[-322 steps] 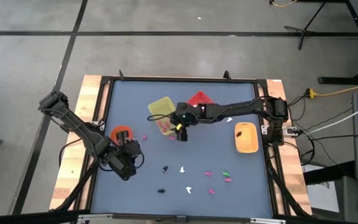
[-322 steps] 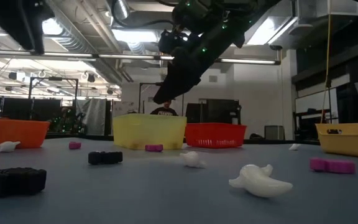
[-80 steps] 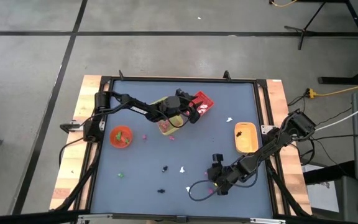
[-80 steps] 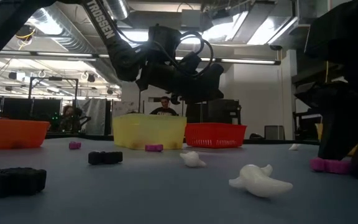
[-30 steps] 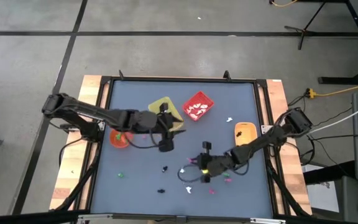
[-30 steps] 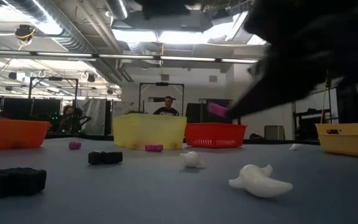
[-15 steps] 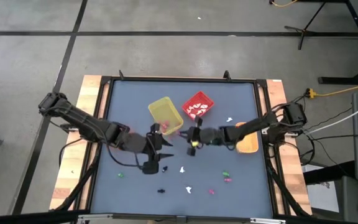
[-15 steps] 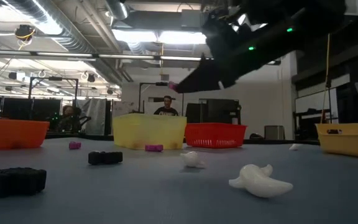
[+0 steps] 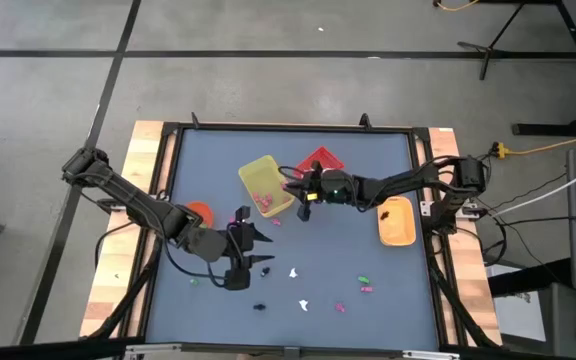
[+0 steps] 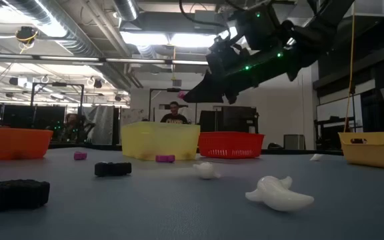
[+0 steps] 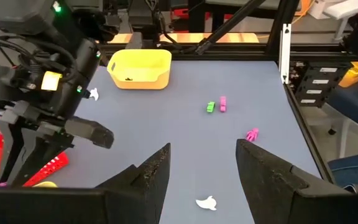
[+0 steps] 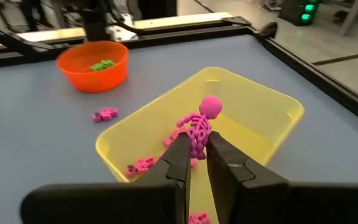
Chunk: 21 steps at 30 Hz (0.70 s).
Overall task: Sort Halloween decoration
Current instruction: Put the pink skeleton toy into the yellow bin
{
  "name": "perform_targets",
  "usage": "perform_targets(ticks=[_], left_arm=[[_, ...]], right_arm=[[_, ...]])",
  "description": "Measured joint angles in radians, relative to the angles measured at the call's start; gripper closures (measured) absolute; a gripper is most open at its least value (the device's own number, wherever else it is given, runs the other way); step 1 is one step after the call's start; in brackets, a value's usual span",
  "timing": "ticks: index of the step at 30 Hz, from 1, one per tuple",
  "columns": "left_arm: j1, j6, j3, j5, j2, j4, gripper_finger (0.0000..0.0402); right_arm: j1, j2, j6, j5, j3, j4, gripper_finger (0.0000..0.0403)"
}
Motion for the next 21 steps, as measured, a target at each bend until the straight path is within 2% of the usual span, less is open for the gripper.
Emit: perform_targets(ticks=[4, 10, 21], left_arm=[[0.000, 0.000, 0.000, -0.001, 0.000, 0.000, 0.0234], [0.000, -0.007, 0.000, -0.001, 0.000, -0.027, 0.0234], [0.000, -0.120, 0.000, 0.000, 0.000, -0.111, 0.0234]], right_arm=[[-0.010, 0.022, 0.000, -0.073, 0.000, 0.035, 0.0366], [-0.009, 0.044, 0.000, -0.079, 0.000, 0.032, 0.0365], [-0.009, 0.044, 0.000, -0.078, 0.000, 0.037, 0.0365]])
